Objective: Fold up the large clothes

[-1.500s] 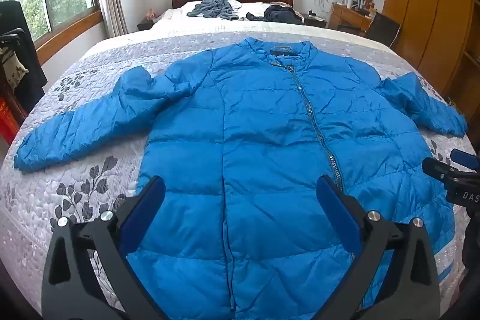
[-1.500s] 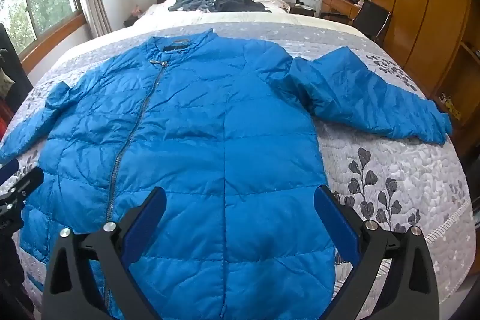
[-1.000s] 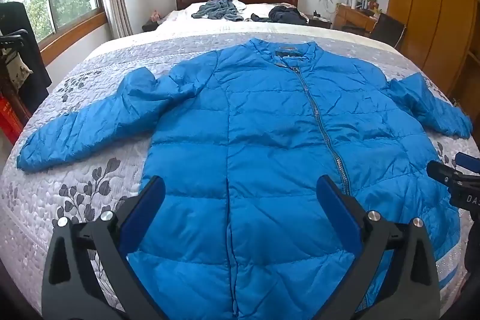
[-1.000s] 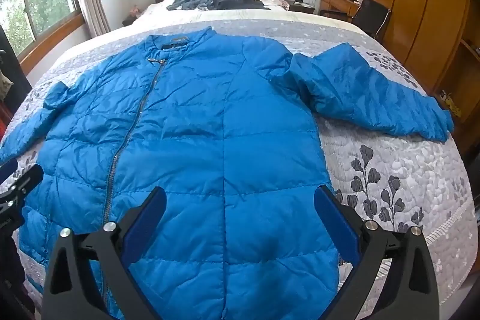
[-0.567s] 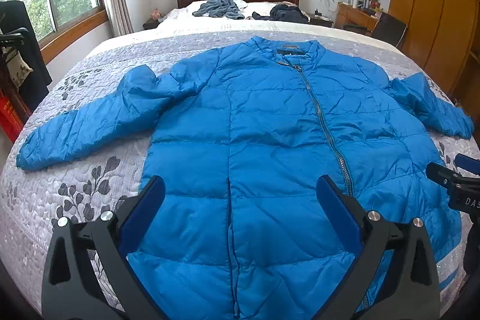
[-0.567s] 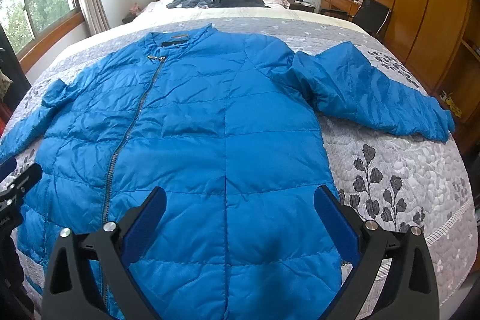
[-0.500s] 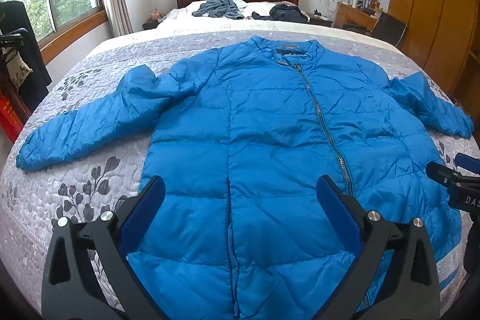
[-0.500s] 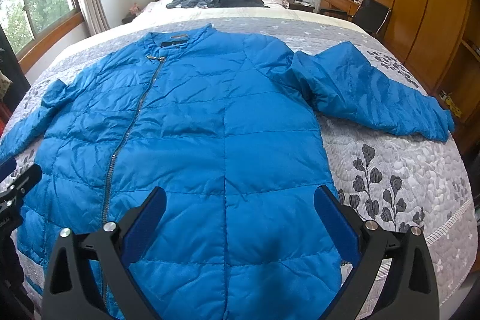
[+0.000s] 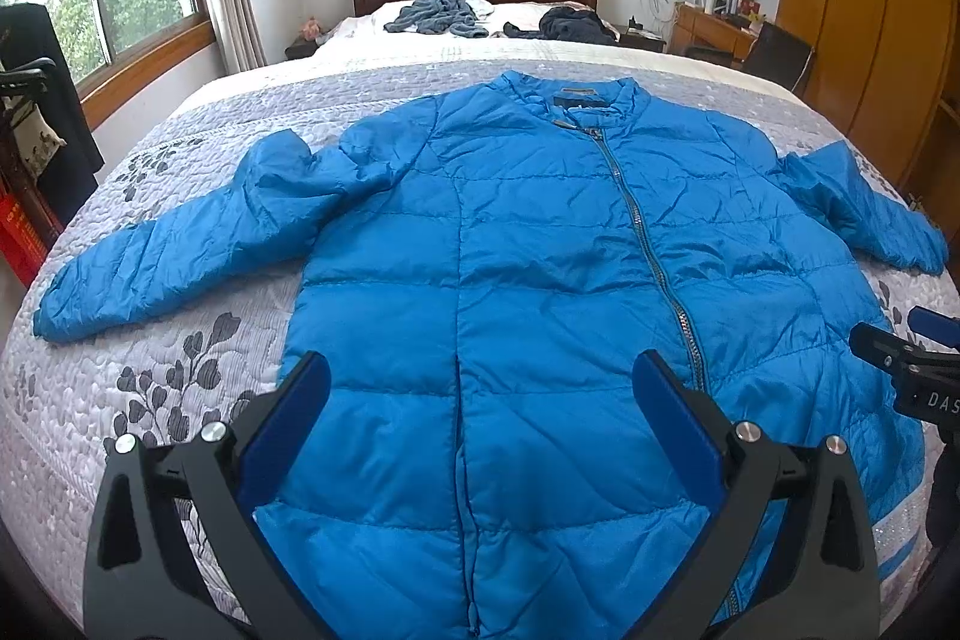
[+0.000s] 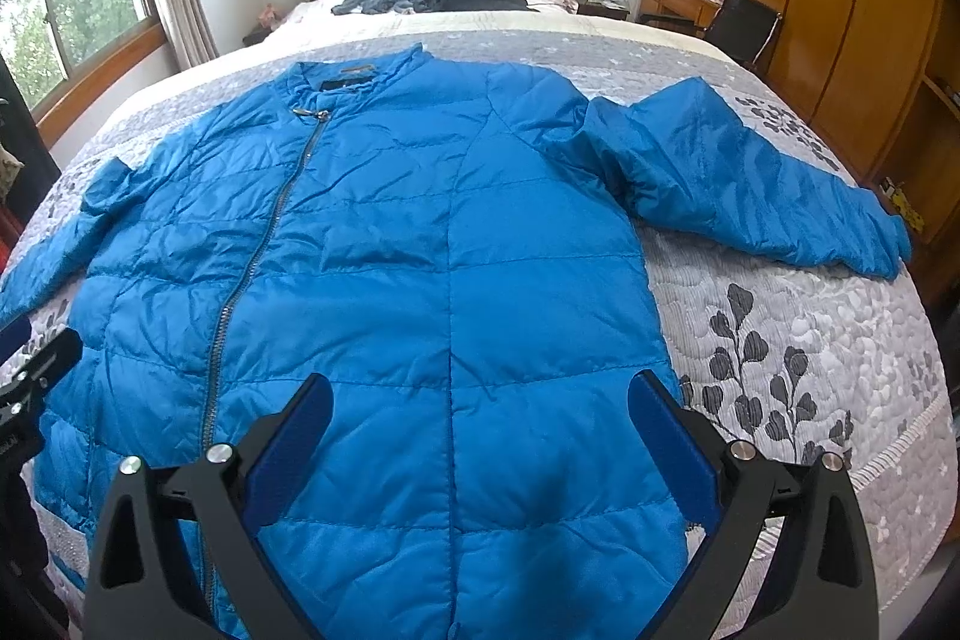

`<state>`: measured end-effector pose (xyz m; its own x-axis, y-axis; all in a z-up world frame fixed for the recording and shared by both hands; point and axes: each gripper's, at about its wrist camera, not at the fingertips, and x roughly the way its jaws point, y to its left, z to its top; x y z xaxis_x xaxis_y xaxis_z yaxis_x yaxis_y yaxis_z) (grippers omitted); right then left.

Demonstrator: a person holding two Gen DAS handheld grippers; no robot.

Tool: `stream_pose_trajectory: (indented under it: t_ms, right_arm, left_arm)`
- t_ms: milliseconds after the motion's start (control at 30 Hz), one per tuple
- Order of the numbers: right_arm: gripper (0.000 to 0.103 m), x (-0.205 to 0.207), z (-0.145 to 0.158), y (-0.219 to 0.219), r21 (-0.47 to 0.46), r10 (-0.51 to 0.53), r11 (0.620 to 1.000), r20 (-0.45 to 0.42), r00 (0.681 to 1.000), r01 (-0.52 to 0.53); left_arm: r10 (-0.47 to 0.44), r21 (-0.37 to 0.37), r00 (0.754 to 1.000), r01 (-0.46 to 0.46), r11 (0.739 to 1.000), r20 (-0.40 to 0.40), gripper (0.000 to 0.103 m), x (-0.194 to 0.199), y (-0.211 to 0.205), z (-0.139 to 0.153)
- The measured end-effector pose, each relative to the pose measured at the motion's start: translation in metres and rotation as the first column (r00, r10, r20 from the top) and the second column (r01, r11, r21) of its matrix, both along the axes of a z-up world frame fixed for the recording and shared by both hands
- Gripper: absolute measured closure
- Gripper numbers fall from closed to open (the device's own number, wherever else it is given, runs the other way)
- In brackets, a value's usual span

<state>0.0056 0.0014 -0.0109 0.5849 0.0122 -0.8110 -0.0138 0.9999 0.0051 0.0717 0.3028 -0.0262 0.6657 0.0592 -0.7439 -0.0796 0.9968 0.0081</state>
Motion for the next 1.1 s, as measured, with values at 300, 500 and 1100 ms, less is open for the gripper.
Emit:
stream_pose_trajectory:
  t_ms: [300,500,1100]
  right_arm:
    - [0.004,0.0005,-0.0002,0.0001,-0.001,0.001,1.0,-0.001,1.0,-0.001]
    - [0.004,0.0015,-0.0009,0.0015,-0.004,0.0,1.0,-0.006,1.0,0.0]
    - [0.004,0.001,0.0,0.0023,-0.007,0.001,1.0,-0.003,1.0,-0.001]
  left_arm:
    - [-0.001,0.003,1.0,0.001,1.0,0.001,0.003,-0.0004,-0.0009,0.0]
    - [-0.001,0.004,1.0,0.001,1.0,0.0,0.003,-0.0006,-0.0013,0.0]
    - [-0.001,0.005,1.0,0.001,1.0,0.0,0.003,-0.0006,-0.0013,-0.0002]
